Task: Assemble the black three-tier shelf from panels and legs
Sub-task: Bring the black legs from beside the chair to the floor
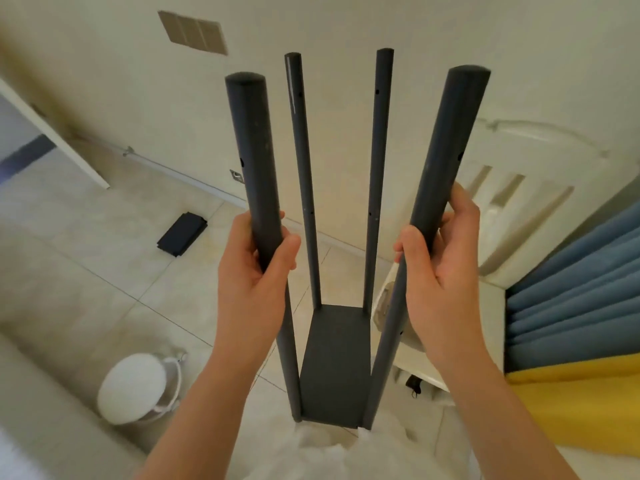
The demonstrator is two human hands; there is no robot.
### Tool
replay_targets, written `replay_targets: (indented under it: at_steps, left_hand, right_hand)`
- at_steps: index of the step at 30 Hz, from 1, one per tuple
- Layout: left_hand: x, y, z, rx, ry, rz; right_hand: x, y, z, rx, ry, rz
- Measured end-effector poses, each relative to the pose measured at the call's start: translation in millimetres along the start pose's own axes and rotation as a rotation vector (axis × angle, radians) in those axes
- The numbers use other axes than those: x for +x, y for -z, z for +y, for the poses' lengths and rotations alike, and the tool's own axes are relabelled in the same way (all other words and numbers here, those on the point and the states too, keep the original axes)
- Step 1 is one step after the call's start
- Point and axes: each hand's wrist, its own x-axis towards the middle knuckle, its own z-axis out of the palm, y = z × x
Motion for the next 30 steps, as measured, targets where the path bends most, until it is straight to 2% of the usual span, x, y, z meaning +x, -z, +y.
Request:
replay_targets:
  at_steps: [12, 22, 30]
  left_hand:
    - [78, 127, -61, 0.075, 0.090, 0.284]
    - [189, 166, -114, 0.078, 0.199, 0.481]
    - [291, 192, -157, 0.118, 0.298, 0.540]
  right_hand:
    - [53, -175, 3, 0.091, -0.053, -0.248]
    - [165, -295, 30, 0.125, -0.084, -0.465]
    - [256, -384, 57, 0.080, -0.176, -0.576]
